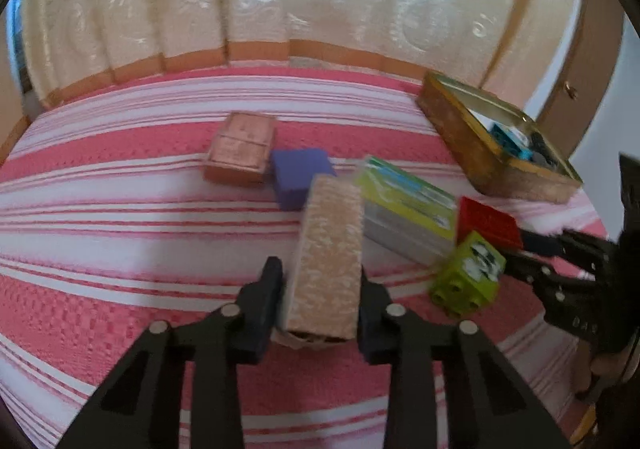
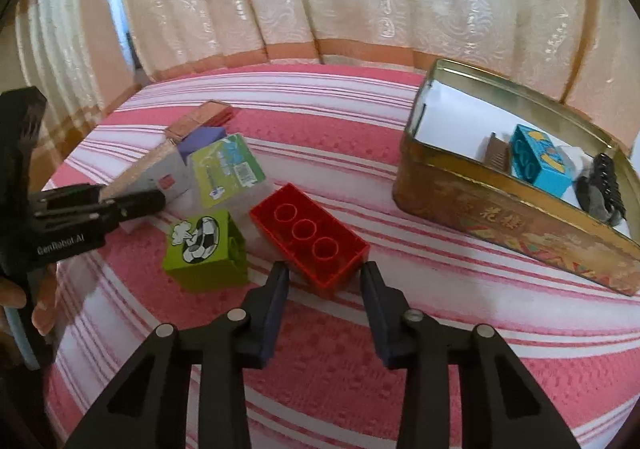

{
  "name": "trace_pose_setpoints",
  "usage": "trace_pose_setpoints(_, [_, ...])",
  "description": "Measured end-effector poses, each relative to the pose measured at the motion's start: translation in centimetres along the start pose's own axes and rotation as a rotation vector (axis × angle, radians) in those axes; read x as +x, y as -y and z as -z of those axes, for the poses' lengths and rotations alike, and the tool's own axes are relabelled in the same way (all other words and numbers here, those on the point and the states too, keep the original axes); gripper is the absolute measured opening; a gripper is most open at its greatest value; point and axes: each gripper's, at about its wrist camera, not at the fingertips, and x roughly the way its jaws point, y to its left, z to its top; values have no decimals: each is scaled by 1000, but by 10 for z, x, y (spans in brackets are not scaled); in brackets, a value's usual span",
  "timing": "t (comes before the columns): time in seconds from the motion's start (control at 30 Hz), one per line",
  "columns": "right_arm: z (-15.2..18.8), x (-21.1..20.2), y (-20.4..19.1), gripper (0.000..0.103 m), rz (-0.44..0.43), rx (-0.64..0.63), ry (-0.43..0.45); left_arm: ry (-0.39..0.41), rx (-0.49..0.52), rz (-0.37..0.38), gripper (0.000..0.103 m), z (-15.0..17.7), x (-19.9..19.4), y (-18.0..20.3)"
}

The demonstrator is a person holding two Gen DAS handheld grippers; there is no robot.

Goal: Organize rigid objects
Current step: 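Grasp the beige patterned box with the left tool while the right tool grasps the red brick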

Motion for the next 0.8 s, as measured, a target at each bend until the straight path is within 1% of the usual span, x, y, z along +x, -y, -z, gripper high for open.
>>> trace_pose_setpoints(0.1, [-4, 3, -1, 40, -21, -29, -2, -6, 12, -3, 32, 0, 1, 3])
trace_pose_setpoints(0.2, [-9, 7, -2, 41, -25, -72, -5, 0, -25, 17, 33, -1, 1, -4])
trace_pose_setpoints(0.33, [-12, 9, -2, 41, -32, -135, -6, 4, -43, 4, 34, -4, 5, -5])
trace_pose_setpoints(0.37, [-13, 9, -2, 43, -35, -150, -6, 4, -43, -1, 34, -4, 5, -3])
trace_pose_setpoints(0.43, [-16, 8, -1, 52, -50, -182, -1, 4, -45, -5, 34, -5, 6, -3])
trace_pose_setpoints(0.47, [-17, 7, 0, 60, -51, -193, 7, 5, -48, -3, 34, -5, 6, -4])
trace_pose_setpoints(0.5, [-19, 6, 0, 65, -52, -205, 21, 5, -51, -1, 34, -4, 6, -5])
trace_pose_setpoints(0.6, [-24, 5, 1, 65, -80, -230, 44, 6, -57, 2, 34, -5, 7, -6])
trace_pose_setpoints(0.67, [-29, 6, 0, 65, -118, -230, 57, 7, -59, -3, 34, -6, 8, -5])
trace_pose_setpoints(0.8, [-34, 14, -11, 63, -109, -288, 69, 7, -59, -10, 34, -7, 9, -4])
